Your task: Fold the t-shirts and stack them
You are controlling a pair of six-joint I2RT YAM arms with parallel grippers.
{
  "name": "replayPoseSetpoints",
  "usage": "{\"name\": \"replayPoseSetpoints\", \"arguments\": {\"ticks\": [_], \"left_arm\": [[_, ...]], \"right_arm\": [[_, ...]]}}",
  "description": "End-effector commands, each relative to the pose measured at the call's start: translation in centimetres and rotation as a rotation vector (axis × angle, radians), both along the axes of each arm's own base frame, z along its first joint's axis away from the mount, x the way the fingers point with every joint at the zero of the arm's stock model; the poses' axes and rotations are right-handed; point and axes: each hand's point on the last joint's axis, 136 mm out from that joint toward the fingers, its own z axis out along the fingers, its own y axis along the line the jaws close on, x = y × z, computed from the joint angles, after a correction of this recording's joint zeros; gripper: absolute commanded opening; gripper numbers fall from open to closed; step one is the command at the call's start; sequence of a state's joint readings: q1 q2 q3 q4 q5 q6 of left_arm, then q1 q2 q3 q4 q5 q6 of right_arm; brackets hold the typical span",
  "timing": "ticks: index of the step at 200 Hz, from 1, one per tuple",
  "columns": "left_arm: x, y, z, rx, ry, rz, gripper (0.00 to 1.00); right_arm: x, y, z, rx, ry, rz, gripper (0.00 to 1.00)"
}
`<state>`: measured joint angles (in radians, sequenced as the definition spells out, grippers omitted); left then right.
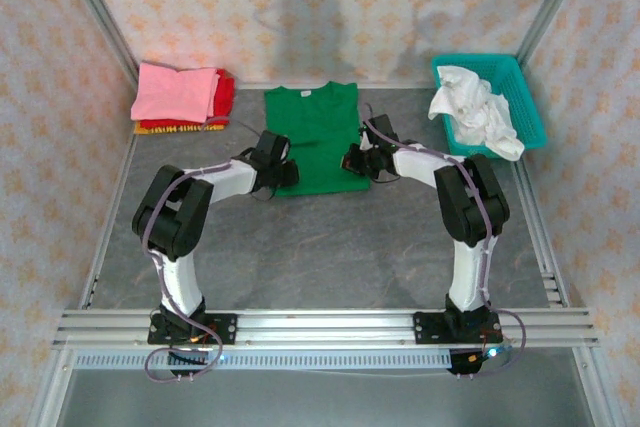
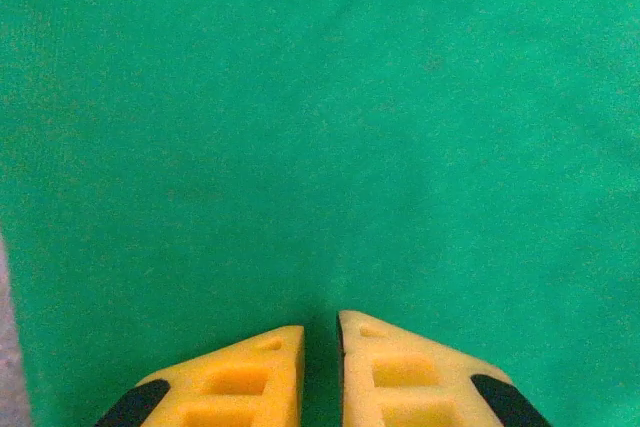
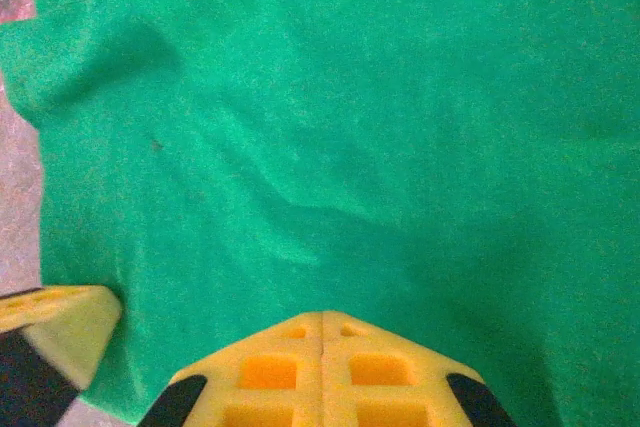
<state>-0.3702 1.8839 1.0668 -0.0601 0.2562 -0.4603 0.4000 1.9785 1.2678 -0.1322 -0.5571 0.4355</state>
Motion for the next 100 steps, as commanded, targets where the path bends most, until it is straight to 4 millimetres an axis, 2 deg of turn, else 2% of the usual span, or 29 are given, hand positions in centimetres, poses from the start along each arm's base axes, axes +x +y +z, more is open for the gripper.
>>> {"name": "replayPoseSetpoints", "arguments": {"ticks": [1, 25, 60, 84, 100], "left_arm": [[-0.3, 0.4, -1.0, -0.017, -0.004, 0.035, 0.14], [-2.4, 2.0, -2.4, 0.029, 0.03, 0.067, 0.14], [-5.5, 3.4, -3.5, 0.045, 0.081, 0.088, 0.14], [-7.5, 3.8, -3.4, 0.016, 0.095, 0.109, 0.14], [-8.3, 4.2, -2.4, 0.007, 0.086, 0.129, 0.15]], "right_arm": [[-1.3, -1.3, -2.1, -0.031, 0.054, -0.032, 0.0], [-3.2, -2.4, -4.4, -0.07, 0.102, -0.044, 0.0], [-7.0, -3.3, -6.4, -0.07, 0.16, -0.053, 0.0], [-9.8, -2.8, -6.6, -0.06, 0.192, -0.036, 0.0], [-10.7, -2.3, -5.6, -0.023, 0.191, -0.044, 0.0]]}}
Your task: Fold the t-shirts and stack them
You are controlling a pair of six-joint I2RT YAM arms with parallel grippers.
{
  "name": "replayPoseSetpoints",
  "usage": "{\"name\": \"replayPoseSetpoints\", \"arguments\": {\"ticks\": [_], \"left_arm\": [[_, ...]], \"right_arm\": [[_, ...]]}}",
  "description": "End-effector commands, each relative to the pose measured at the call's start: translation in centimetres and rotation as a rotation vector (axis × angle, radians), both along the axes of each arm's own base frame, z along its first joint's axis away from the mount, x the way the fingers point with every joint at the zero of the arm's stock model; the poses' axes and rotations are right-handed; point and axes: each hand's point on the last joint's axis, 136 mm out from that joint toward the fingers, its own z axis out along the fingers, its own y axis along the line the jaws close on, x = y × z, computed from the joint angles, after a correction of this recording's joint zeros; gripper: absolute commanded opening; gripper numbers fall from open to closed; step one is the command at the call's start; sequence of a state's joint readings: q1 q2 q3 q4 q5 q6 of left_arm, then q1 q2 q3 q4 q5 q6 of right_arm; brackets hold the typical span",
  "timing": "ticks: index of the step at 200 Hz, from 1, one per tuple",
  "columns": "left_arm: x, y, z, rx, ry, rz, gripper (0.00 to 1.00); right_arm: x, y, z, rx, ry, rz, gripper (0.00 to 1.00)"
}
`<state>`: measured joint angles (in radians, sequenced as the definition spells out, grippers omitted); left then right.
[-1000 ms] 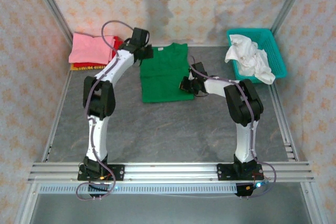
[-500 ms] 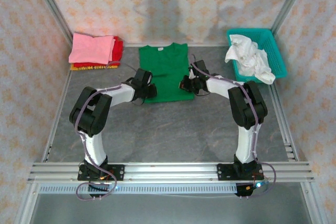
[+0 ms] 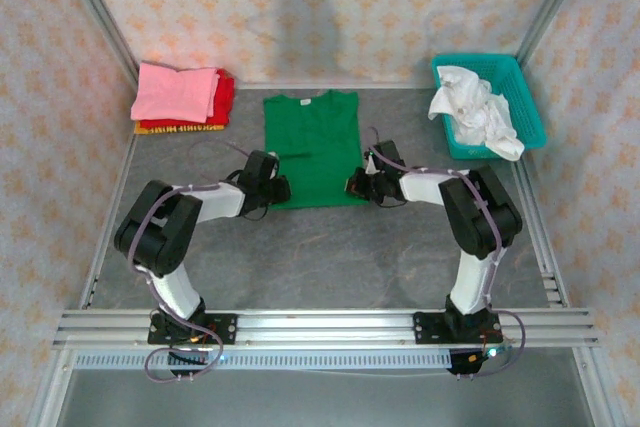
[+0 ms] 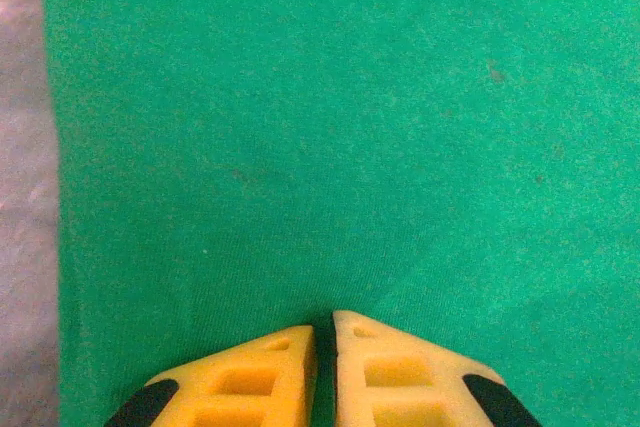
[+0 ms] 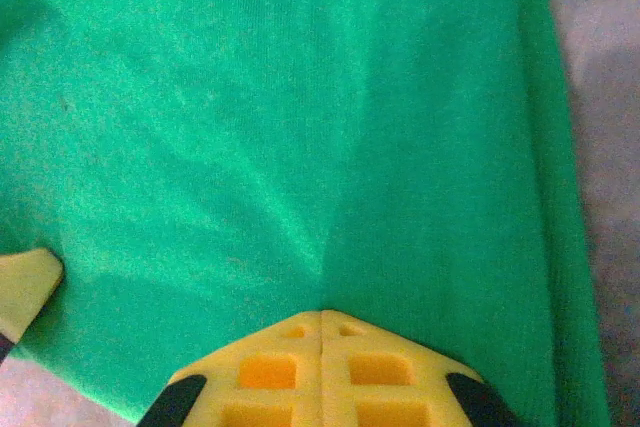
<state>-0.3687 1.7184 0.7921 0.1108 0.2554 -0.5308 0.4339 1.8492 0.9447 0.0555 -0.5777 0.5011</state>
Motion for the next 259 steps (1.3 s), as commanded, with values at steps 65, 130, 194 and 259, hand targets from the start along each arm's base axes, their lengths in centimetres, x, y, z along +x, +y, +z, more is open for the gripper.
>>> {"name": "replayPoseSetpoints", "arguments": {"ticks": [65, 130, 194, 259], "left_arm": [[-6.0, 5.2, 2.8, -0.079, 0.106, 0.183, 0.41], [-6.7, 3.3, 1.8, -0.175, 0.176, 0.116, 0.42], [-7.0, 2.7, 0.2, -0.119, 0.218, 0.097, 0.43], [-6.7, 2.2, -1.3, -0.099, 0.235, 0.082, 0.28]], "right_arm": [[-3.6, -1.9, 5.1, 0.025, -0.052, -0.092, 0.28], [-2.5, -3.1, 4.1, -0.006, -0.098, -0.137, 0.37], [-2.5, -3.1, 3.7, -0.017, -0.097, -0.125, 0.37], [-3.2, -3.8, 3.7, -0.027, -0.107, -0.138, 0.38]]}}
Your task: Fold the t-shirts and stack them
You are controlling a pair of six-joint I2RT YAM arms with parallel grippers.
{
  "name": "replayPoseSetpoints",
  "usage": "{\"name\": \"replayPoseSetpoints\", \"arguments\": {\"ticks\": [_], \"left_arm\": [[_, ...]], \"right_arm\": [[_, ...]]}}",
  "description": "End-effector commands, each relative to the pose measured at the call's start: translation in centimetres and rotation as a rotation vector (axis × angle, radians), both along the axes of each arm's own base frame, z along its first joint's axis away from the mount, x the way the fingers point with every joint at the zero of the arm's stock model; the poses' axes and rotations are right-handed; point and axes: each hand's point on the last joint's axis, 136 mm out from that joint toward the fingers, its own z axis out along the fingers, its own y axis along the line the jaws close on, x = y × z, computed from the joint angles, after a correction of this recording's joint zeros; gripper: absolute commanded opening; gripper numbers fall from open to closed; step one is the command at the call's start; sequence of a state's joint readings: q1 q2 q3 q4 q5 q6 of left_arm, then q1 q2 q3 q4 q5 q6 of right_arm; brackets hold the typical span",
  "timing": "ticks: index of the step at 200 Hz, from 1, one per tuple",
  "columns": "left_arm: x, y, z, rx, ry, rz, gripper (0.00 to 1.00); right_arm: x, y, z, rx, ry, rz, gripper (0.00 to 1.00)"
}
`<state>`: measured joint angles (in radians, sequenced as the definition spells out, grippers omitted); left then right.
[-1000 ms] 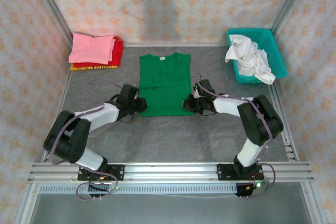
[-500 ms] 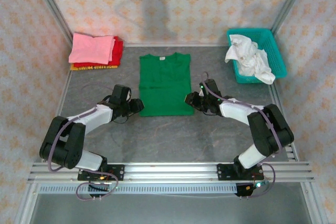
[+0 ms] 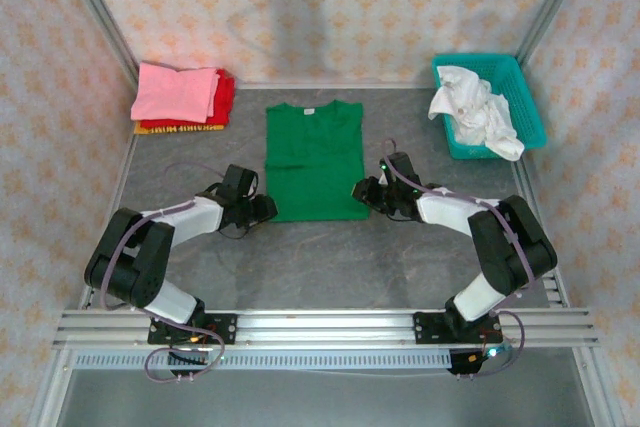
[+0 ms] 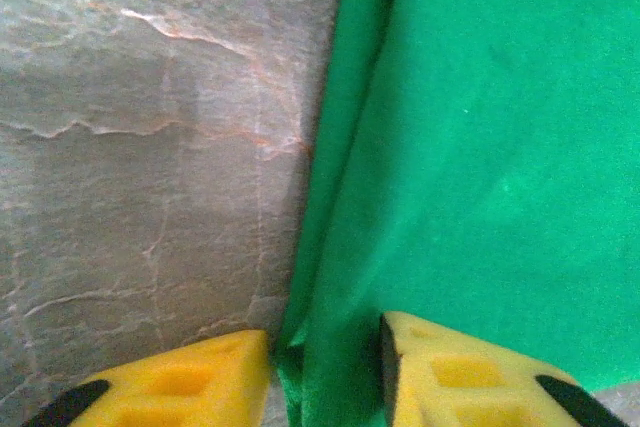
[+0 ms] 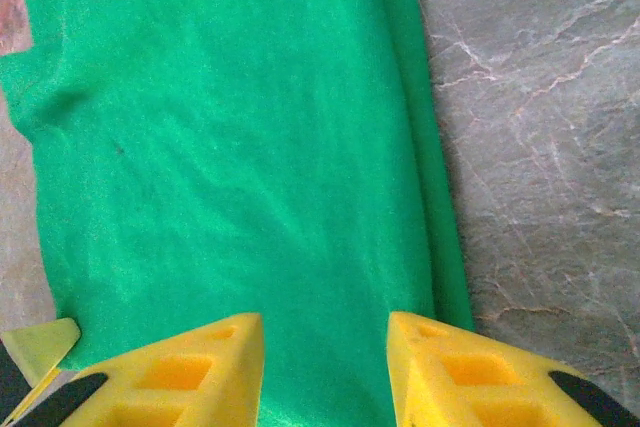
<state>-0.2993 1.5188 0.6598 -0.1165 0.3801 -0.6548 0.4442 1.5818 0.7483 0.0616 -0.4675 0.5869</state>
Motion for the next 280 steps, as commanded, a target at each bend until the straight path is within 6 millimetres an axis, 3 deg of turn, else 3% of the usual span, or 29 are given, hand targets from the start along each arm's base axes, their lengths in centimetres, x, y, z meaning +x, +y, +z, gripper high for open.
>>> {"name": "replayPoseSetpoints", "arguments": {"ticks": [1, 70, 127, 181, 231, 264, 280], "left_arm": [[0.2, -0.6, -1.0, 0.004, 0.012, -0.021, 0.28], [-0.3, 0.4, -1.5, 0.065, 0.026, -0.019, 0.11], [-0.1, 0.4, -1.5, 0.066, 0.024, -0.021, 0.02], [-0.2, 0.3, -1.7, 0.064, 0.03, -0.025, 0.0], [-0.2, 0.4, -1.4, 0.062, 0.03, -0.018, 0.0], [0.1, 0.6, -1.2, 0.074, 0.013, -0.003, 0.0], [0.4, 0.6, -0.6, 0.066, -0.019, 0.007, 0.0]], "right_arm": [[0.0, -0.8, 0.6, -0.019, -0.047, -0.017, 0.38], [-1.8, -2.7, -1.0, -0.06, 0.04, -0.055, 0.38], [-2.6, -0.5, -2.2, -0.018, 0.096, 0.017, 0.39], [-3.2, 1.5, -3.3, 0.017, 0.123, 0.053, 0.37], [-3.1, 1.4, -3.3, -0.009, 0.125, 0.043, 0.25], [-3.2, 1.0, -3.0, -0.041, 0.125, 0.044, 0.05], [-3.3, 0.7, -2.7, -0.061, 0.116, 0.046, 0.0]]}}
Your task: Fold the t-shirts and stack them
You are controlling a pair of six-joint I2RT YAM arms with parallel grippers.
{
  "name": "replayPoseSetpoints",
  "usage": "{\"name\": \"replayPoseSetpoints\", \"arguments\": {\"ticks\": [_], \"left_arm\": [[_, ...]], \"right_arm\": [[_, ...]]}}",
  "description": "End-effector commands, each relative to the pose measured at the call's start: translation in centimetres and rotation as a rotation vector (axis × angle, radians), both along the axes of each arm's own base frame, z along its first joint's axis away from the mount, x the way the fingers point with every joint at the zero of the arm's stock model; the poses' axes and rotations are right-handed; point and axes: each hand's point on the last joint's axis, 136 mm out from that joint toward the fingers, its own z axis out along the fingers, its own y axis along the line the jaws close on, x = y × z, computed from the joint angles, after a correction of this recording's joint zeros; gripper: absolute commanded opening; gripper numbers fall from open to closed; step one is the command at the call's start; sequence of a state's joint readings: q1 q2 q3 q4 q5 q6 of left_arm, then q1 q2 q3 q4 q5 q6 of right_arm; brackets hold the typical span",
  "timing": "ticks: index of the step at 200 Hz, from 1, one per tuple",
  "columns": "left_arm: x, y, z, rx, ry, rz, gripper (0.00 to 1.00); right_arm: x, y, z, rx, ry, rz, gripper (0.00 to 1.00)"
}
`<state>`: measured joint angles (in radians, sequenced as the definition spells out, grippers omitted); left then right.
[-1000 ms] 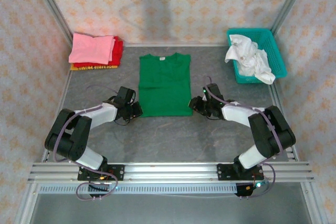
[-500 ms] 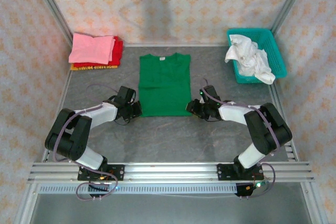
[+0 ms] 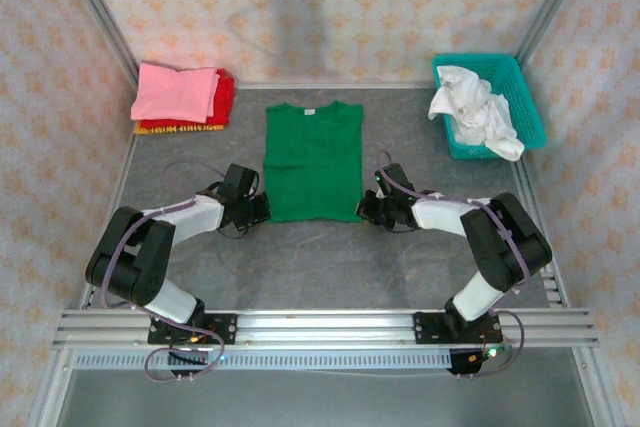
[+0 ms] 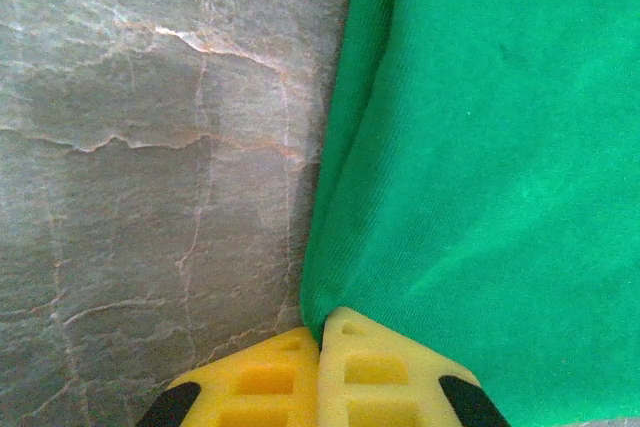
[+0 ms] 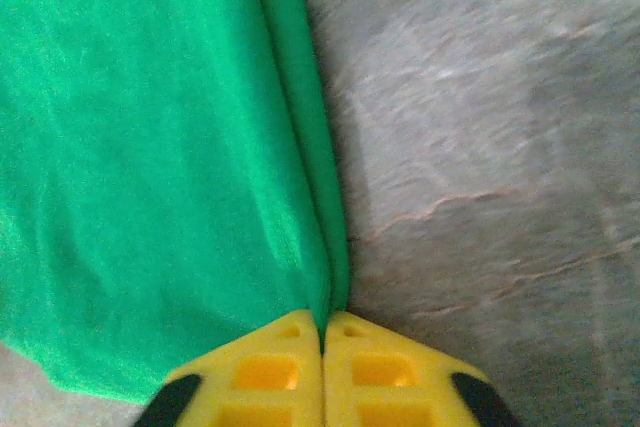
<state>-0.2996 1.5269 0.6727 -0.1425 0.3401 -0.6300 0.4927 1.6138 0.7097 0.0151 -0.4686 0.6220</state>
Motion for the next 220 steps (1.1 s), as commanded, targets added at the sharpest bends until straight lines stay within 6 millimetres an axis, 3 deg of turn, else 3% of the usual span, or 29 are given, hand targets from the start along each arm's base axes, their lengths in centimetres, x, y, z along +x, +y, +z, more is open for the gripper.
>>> {"name": "replayPoseSetpoints", "arguments": {"ticks": [1, 39, 68, 121, 180, 220], "left_arm": [[0.3, 0.0, -0.3, 0.015, -0.023, 0.008, 0.0], [0.5, -0.1, 1.1, 0.003, -0.071, 0.004, 0.0], [-0.4, 0.3, 2.1, -0.001, -0.115, 0.003, 0.0], [-4.7, 0.2, 2.8, -0.004, -0.171, -0.067, 0.0], [-9.9, 1.5, 1.8, 0.009, -0.17, -0.053, 0.0], [-11.5, 2.1, 2.6, -0.02, -0.227, -0.011, 0.0]], "right_arm": [[-0.1, 0.2, 0.5, -0.023, -0.007, 0.025, 0.0], [-0.2, 0.3, 1.6, 0.0, -0.045, 0.039, 0.0], [-1.0, 0.2, 2.1, 0.01, -0.058, 0.071, 0.0], [-5.2, -0.7, 0.9, 0.041, -0.009, 0.108, 0.0], [-8.9, -1.7, 0.6, 0.059, -0.01, 0.143, 0.0], [-10.5, -1.9, 1.2, 0.091, -0.025, 0.153, 0.0]]}}
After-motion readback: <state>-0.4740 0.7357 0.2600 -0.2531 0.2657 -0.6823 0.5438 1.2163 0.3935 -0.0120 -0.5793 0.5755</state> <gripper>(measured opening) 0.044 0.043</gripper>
